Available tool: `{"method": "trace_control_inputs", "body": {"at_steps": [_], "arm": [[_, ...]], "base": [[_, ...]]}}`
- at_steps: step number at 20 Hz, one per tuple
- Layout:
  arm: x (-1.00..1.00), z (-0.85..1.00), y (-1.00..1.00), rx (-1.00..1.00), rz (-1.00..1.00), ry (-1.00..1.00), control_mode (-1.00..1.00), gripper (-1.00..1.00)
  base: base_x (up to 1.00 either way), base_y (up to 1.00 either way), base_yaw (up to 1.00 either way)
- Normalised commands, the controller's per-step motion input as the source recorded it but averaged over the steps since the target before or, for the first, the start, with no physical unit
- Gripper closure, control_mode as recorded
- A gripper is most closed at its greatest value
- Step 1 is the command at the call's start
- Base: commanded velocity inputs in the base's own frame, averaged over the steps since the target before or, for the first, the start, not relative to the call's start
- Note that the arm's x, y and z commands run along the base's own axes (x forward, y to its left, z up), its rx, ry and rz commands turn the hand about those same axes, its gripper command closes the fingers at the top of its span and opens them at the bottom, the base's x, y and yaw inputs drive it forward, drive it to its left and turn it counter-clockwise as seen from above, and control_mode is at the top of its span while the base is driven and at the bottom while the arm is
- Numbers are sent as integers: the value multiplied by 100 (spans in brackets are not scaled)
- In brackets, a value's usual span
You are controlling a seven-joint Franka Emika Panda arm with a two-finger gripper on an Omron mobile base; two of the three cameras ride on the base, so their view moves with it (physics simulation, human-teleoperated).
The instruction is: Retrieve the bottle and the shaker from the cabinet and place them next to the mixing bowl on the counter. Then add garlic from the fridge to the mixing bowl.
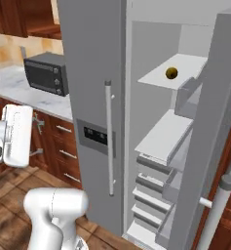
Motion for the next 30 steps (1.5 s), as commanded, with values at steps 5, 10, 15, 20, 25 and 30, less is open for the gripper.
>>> {"method": "trace_control_inputs", "body": {"at_steps": [5, 10, 15, 20, 25, 30], "arm": [[0, 0, 0, 0, 0, 0, 100, -100], [0, 0, 0, 0, 0, 0, 100, -100], [0, 0, 0, 0, 0, 0, 100, -100], [0, 0, 0, 0, 0, 0, 100, -100], [0, 0, 0, 0, 0, 0, 100, -100], [0, 0, 0, 0, 0, 0, 100, -100]], "base": [[2, -12, -25], [7, -1, -42], [11, 0, -45], [21, 0, -40], [34, 0, -34], [50, 0, -29]]}}
